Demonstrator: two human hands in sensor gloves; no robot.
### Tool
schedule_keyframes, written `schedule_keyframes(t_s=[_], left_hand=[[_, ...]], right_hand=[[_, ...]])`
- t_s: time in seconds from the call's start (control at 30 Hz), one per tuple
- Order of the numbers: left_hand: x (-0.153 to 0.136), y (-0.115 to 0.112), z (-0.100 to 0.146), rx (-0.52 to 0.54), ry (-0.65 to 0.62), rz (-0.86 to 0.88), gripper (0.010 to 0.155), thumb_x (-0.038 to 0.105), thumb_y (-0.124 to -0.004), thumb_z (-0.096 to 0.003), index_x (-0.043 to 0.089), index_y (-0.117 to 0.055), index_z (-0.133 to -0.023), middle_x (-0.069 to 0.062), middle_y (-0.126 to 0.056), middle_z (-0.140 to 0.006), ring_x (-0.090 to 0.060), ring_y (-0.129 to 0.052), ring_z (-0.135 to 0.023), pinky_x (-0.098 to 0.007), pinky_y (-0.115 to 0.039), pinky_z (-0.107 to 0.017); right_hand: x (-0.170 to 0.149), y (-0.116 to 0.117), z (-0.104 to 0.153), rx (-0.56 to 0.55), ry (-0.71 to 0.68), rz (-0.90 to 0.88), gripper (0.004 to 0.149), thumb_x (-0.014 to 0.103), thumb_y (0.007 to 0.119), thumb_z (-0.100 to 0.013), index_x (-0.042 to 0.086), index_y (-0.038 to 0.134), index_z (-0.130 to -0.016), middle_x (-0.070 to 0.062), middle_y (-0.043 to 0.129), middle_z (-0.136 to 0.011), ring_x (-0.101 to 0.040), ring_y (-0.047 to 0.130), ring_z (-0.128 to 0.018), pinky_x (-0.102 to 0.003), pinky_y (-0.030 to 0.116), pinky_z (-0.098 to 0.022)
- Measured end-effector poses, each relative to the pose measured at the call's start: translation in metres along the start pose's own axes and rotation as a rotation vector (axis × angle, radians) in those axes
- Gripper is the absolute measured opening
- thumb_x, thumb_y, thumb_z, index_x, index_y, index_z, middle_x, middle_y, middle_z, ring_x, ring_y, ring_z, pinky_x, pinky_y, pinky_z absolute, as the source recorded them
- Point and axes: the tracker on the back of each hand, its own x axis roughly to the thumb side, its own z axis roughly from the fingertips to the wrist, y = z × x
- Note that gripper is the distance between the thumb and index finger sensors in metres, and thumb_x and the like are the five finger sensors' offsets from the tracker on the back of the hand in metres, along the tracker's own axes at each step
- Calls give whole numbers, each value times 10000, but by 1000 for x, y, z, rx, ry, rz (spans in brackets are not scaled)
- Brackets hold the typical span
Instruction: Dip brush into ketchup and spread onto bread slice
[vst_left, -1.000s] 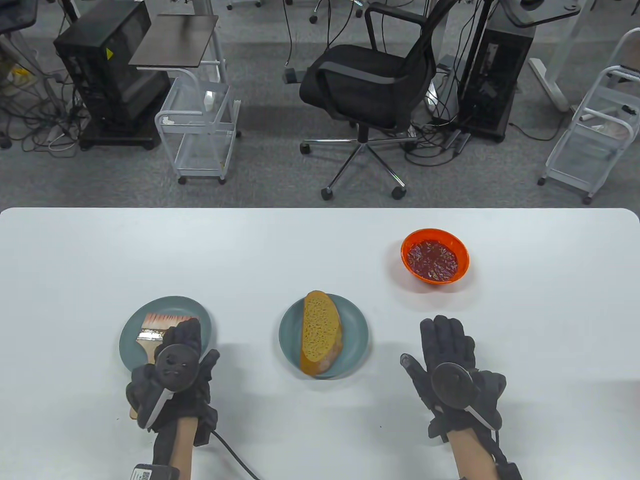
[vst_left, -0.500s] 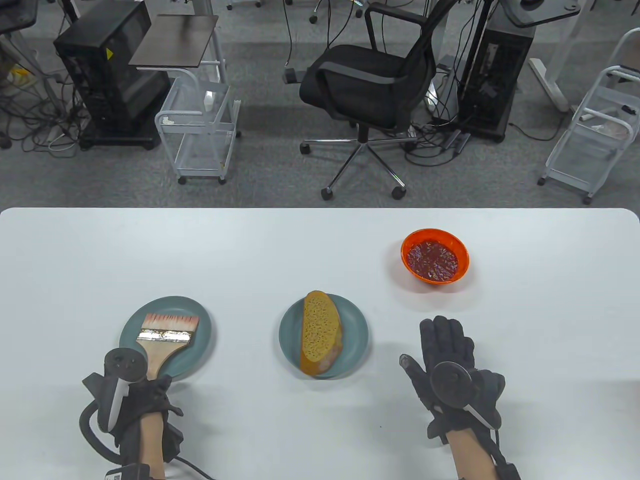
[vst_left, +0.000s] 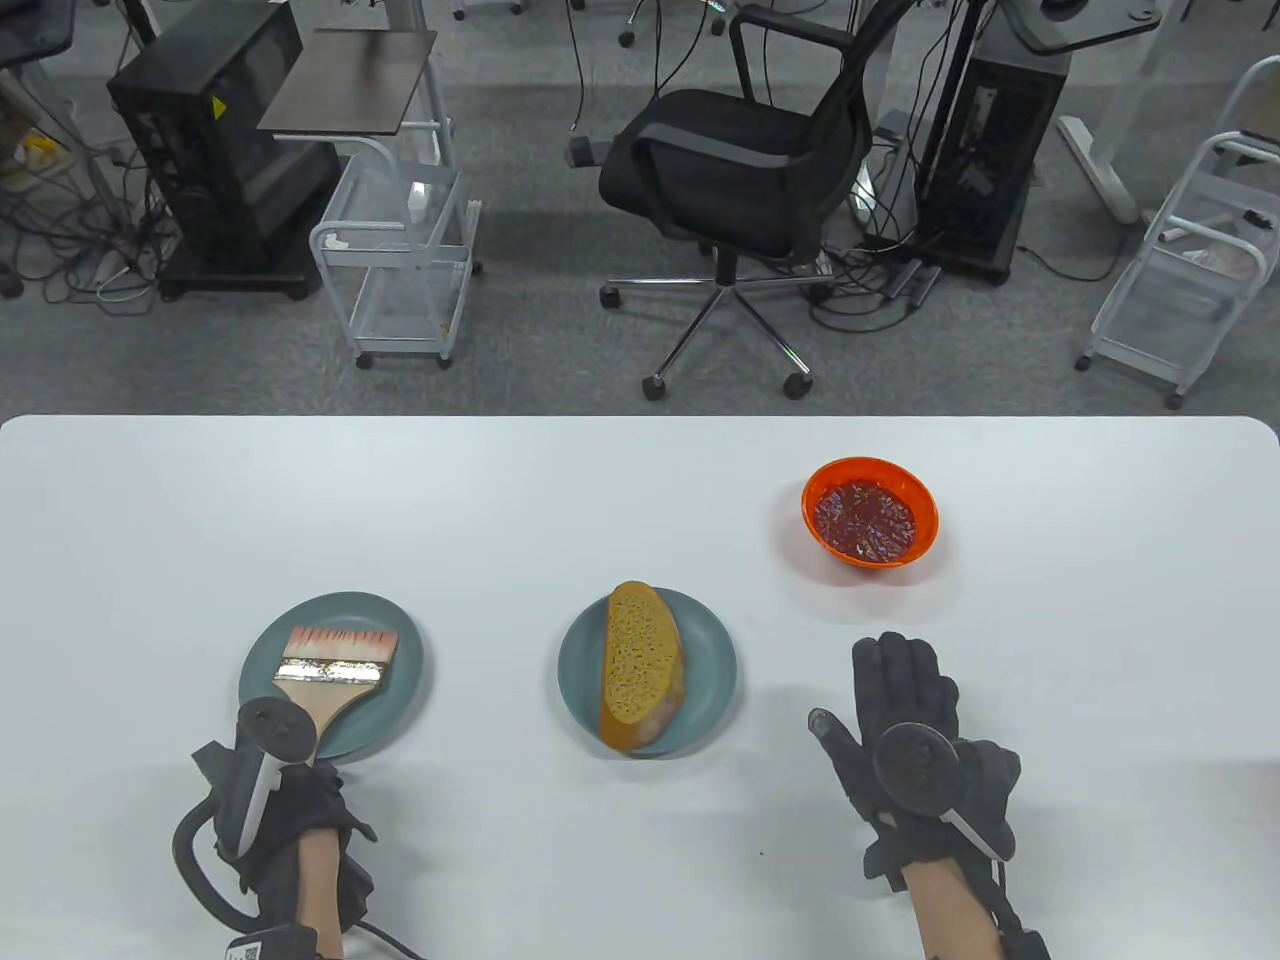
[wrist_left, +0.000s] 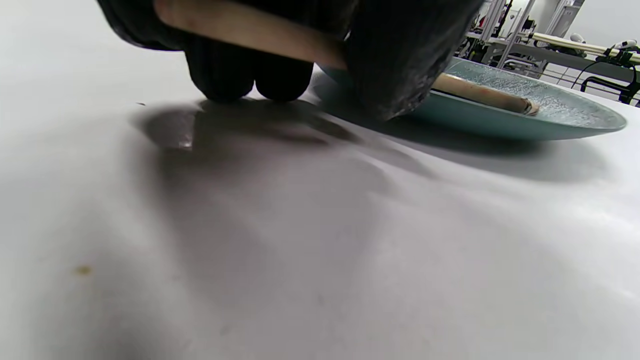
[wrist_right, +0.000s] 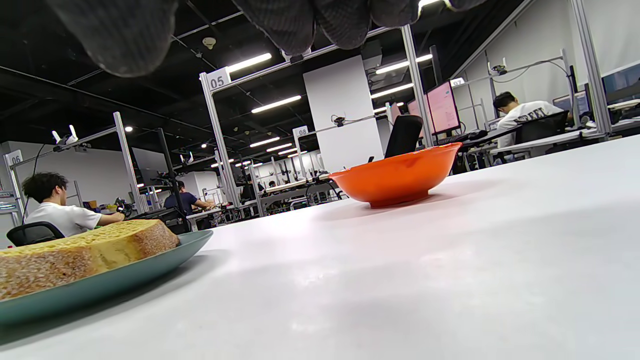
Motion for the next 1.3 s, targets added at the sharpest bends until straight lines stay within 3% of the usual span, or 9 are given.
schedule_keyframes(t_s=[0.17, 0.4, 0.63, 0.7, 0.83, 1.07, 1.3], left_hand=[[1, 5, 3, 39, -16, 21, 661, 295, -793, -613, 61, -462, -1135, -199, -719, -1045, -470, -774, -927, -647, -582, -665], [19, 23, 26, 186, -137, 48, 582, 291, -746, -612, 132, -536, -1130, -234, -729, -1009, -466, -815, -844, -654, -619, -624], [66, 31, 76, 396, -464, 67, 579, 324, -747, -605, 133, -566, -1121, -219, -763, -987, -356, -913, -701, -584, -722, -550], [83, 31, 95, 420, -582, 66, 577, 327, -762, -601, 129, -587, -1114, -215, -770, -983, -340, -920, -674, -499, -771, -490], [110, 24, 134, 460, -732, 57, 572, 332, -783, -596, 114, -624, -1101, -212, -787, -976, -328, -935, -637, -389, -810, -380], [152, -10, 179, 504, -933, -100, 572, 324, -794, -591, 98, -634, -1092, -217, -786, -987, -341, -942, -666, -399, -826, -403], [167, -30, 210, 505, -1102, -82, 577, 339, -814, -580, 93, -661, -1079, -213, -829, -960, -309, -983, -633, -370, -867, -384]], right_hand=[[0, 0, -1, -2, 3, -17, 770, 556, 689, -527, 130, 410, -1104, -206, 289, -1118, -475, 269, -1023, -640, 342, -672], [0, 1, -1, -5, 9, -37, 762, 552, 681, -531, 130, 411, -1105, -208, 284, -1117, -477, 265, -1021, -639, 341, -671], [15, -5, 1, -70, -60, -81, 731, 513, 705, -533, 147, 419, -1098, -194, 292, -1114, -464, 278, -1022, -622, 356, -677], [26, -9, 3, -98, -138, -108, 711, 487, 721, -531, 164, 431, -1094, -178, 308, -1117, -449, 298, -1030, -610, 367, -688], [52, -17, 8, -160, -287, -130, 698, 447, 739, -528, 185, 418, -1089, -160, 298, -1118, -430, 298, -1038, -594, 371, -700], [90, -12, 16, -149, -429, -6, 727, 446, 748, -526, 202, 365, -1093, -141, 242, -1122, -409, 234, -1043, -584, 283, -704], [109, -5, 24, -81, -486, 171, 737, 450, 743, -532, 217, 335, -1100, -150, 253, -1131, -410, 254, -1055, -619, 288, -700]])
